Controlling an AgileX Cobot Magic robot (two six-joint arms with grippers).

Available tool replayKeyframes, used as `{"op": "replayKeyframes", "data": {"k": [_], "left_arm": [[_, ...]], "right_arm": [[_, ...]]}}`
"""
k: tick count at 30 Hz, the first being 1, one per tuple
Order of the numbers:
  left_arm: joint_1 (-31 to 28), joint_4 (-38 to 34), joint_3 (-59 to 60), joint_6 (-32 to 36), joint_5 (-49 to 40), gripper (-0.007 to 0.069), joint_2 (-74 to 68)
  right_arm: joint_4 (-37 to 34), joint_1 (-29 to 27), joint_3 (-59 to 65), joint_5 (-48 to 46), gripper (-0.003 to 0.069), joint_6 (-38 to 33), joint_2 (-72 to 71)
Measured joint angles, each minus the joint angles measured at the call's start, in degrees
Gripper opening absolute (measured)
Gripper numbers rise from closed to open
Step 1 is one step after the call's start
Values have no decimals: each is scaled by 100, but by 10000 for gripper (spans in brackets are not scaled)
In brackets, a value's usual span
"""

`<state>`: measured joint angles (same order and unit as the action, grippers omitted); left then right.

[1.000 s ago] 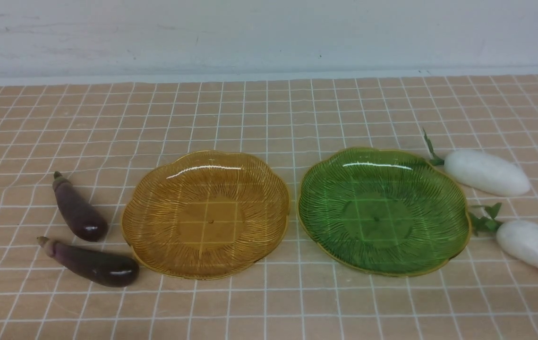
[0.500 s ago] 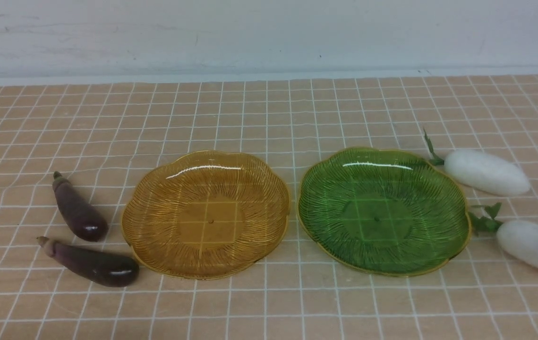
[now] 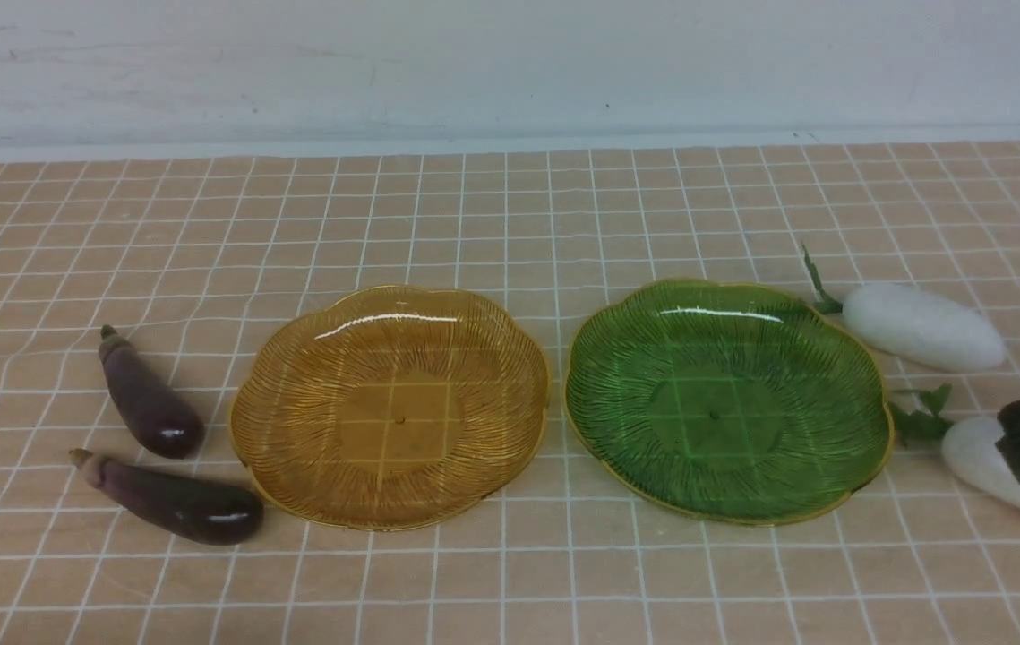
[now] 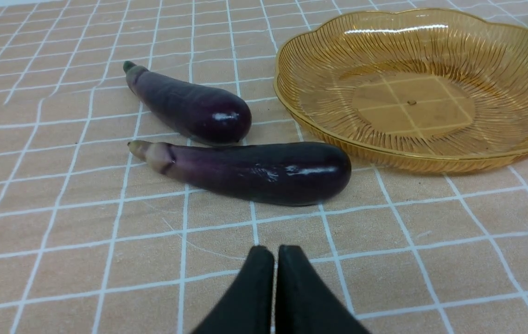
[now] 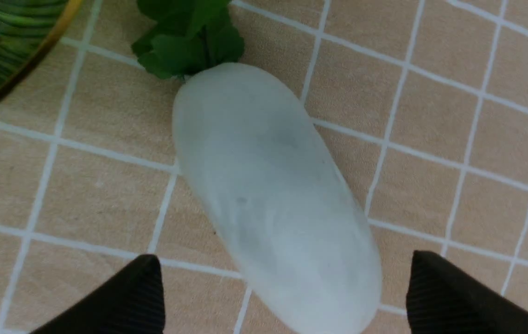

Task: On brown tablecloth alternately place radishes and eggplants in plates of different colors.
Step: 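Place the white radish on the plate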

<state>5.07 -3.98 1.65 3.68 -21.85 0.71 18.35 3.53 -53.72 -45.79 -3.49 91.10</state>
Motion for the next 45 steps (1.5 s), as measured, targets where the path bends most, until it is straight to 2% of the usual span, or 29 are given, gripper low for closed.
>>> {"op": "replayKeyframes", "data": {"k": [3, 6, 8, 9, 10, 14, 17, 19, 22, 26, 32, 34, 38, 40, 43, 45], "left_arm": [[0, 0, 0, 0, 0, -4, 0], [0, 0, 0, 0, 0, -4, 0], [0, 0, 0, 0, 0, -4, 0], [0, 0, 0, 0, 0, -4, 0], [0, 0, 0, 0, 0, -4, 0], [0, 0, 0, 0, 0, -4, 0], [0, 0, 0, 0, 0, -4, 0], [0, 0, 0, 0, 0, -4, 0], [0, 0, 0, 0, 0, -4, 0], [0, 0, 0, 0, 0, -4, 0], [0, 0, 0, 0, 0, -4, 0], [0, 0, 0, 0, 0, -4, 0], [0, 0, 0, 0, 0, -4, 0], [0, 0, 0, 0, 0, -4, 0], [0, 0, 0, 0, 0, -4, 0], [0, 0, 0, 0, 0, -4, 0]], "right_arm": [[311, 0, -100, 70, 662, -45, 629], [654, -1, -183, 75, 632, -29, 1062], [778, -1, -268, 9, 564, -6, 1242], [783, -1, -324, -111, 491, 17, 1251], [778, -1, -403, -222, 457, 40, 1251], [687, -1, -959, -951, 464, 76, 1082], [36, -6, -1684, -1355, 464, 51, 820], [-1138, 56, -2118, -1366, 464, -474, 666], [-2481, 306, -2221, -1162, 464, -1286, 681], [-3279, 726, -2240, -920, 464, -1783, 877], [-3319, 1122, -2257, -785, 466, -1902, 1256], [-3276, 1165, -2257, -730, 510, -1902, 1416], [-2992, 1165, -2394, -728, 659, -1862, 1563], [-2819, 1165, -2564, -801, 676, -1773, 1577], [-2487, 1159, -2839, -945, 658, -1655, 1609], [-2289, 1142, -3030, -1072, 608, -1656, 1645]]}}
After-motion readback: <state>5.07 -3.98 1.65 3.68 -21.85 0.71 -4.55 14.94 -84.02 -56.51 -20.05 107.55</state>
